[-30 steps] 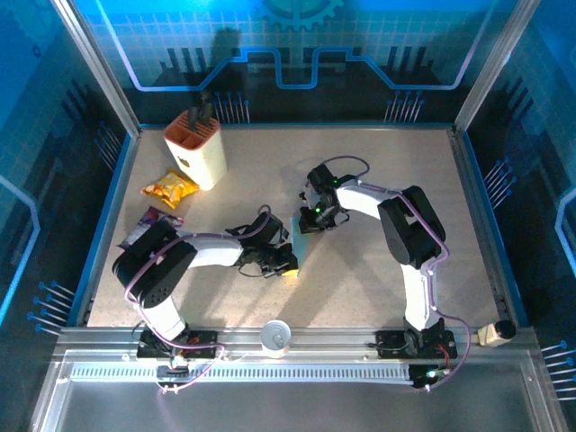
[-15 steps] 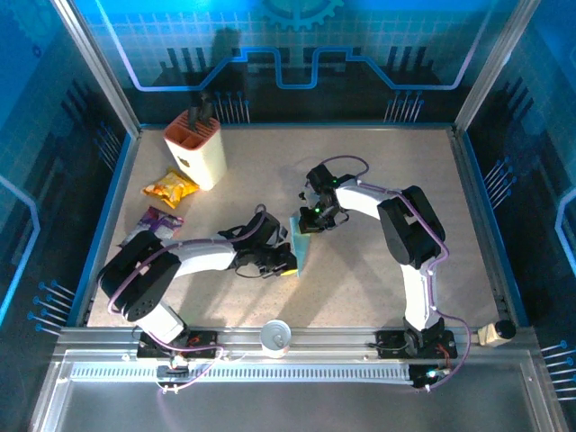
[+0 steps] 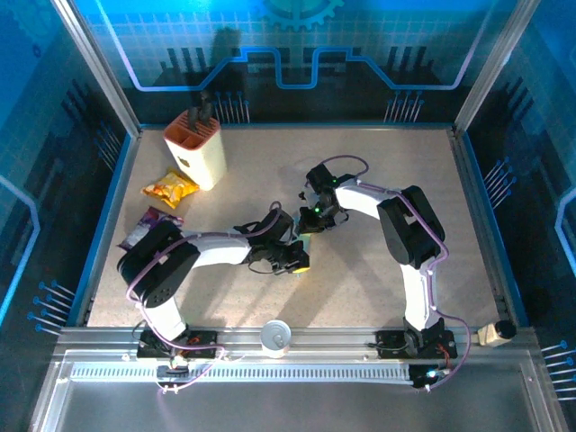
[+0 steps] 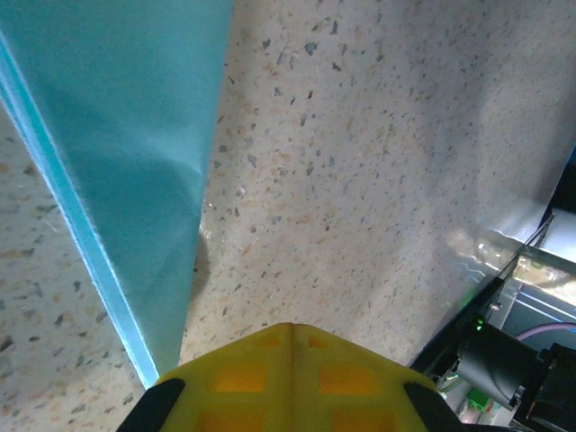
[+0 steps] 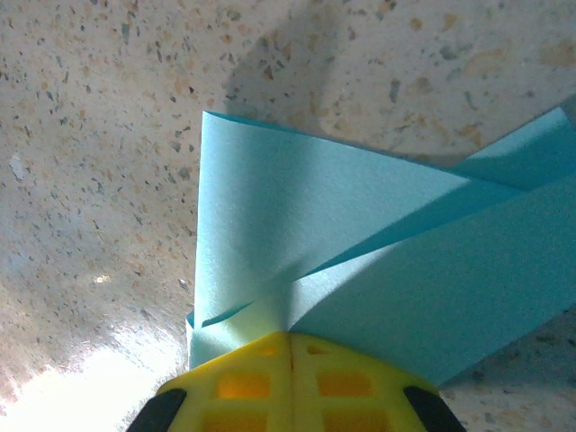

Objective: Fold a paper plane with a square sheet of paper (fold left side to right side)

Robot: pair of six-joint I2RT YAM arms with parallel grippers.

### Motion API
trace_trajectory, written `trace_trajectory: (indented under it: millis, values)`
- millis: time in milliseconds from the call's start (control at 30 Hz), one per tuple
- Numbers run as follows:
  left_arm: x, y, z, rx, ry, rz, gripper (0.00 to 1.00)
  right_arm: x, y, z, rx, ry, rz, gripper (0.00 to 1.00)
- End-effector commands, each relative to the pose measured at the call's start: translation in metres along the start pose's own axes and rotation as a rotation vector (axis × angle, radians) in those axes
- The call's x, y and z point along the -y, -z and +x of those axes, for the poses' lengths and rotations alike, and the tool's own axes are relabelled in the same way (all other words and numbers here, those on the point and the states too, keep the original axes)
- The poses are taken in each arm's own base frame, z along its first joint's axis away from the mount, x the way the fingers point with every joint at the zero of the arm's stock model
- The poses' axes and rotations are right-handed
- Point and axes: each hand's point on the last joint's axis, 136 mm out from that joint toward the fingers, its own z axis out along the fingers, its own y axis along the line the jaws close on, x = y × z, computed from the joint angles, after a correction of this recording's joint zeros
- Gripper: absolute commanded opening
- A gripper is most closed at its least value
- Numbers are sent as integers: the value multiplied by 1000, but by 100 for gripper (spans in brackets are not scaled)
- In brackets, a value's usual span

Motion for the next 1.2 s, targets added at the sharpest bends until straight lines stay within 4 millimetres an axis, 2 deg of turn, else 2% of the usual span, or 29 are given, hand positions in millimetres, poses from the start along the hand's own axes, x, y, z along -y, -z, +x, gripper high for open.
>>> trace_trajectory:
  millis: [0,367,1167]
  values:
    - [4,-4,0,-16,-11,11,0,77,-40,53,-184,-63,292,0]
    - [-19,-7,8,-28,15,-46,0,83,-42,57,-205,-40,337,0]
    - [-45,-6,19,-24,58,-86,0,89,-44,61,-231,-8,400,0]
